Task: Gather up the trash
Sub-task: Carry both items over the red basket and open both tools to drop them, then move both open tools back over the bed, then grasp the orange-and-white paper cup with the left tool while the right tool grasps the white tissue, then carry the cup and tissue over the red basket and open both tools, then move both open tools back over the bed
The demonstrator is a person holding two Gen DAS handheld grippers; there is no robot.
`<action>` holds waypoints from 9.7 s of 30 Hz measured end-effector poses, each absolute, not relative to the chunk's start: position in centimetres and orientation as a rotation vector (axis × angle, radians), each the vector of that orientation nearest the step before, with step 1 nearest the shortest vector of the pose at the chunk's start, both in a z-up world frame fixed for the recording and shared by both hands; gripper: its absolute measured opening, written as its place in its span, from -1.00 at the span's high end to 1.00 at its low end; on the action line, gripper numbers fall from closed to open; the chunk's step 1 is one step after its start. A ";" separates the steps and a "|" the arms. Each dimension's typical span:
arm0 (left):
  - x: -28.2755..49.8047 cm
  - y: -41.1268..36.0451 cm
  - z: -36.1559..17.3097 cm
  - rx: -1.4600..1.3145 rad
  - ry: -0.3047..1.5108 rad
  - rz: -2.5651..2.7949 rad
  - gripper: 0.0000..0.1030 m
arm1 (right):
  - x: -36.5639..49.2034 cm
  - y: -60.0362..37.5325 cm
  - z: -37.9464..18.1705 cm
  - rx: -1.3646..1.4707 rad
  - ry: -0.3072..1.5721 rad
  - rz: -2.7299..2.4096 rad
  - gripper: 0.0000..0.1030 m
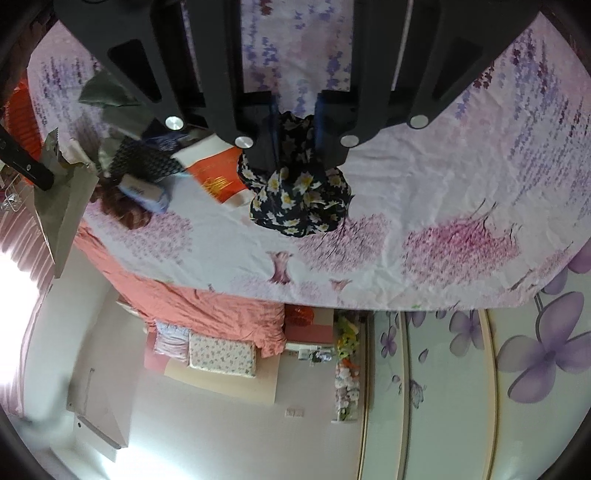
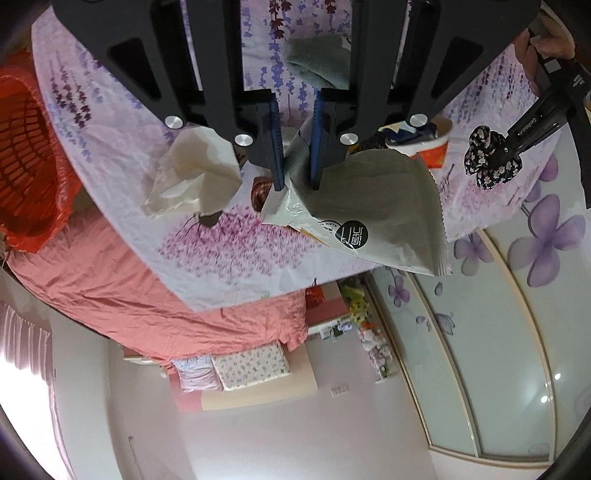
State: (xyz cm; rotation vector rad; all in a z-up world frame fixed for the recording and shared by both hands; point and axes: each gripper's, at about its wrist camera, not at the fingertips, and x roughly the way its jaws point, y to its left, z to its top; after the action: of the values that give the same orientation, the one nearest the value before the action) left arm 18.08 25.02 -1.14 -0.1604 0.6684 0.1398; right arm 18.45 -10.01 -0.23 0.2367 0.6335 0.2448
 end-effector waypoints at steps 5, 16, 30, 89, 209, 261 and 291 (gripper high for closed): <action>17.1 22.7 1.2 -0.148 0.625 0.094 0.72 | 17.6 -11.8 1.1 0.250 0.587 0.218 0.73; 15.9 14.4 4.7 -0.116 0.568 -0.075 0.72 | 15.3 -17.5 2.4 0.306 0.500 0.083 0.73; 16.9 -0.6 4.6 -0.057 0.577 -0.402 0.72 | 12.8 -26.6 2.0 0.357 0.408 -0.196 0.73; 19.6 -2.7 -0.5 0.058 0.666 -0.274 -0.47 | 13.1 -29.6 0.4 0.302 0.489 -0.285 -0.49; 17.2 6.8 5.4 -0.076 0.572 -0.181 0.86 | 13.0 -23.5 1.7 0.280 0.460 -0.091 0.10; 23.0 -16.1 -4.3 0.096 0.770 -0.467 -0.03 | 13.1 -37.5 -1.8 0.391 0.486 -0.305 -0.34; 16.8 10.0 -2.4 -0.017 0.711 0.028 -0.31 | 14.4 -19.9 -1.8 0.189 0.595 0.034 -0.33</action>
State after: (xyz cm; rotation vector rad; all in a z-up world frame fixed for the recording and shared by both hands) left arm 16.84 10.01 -2.38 -0.0166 0.7115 0.0276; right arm 14.39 -19.91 -1.81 0.1888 0.5952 0.0340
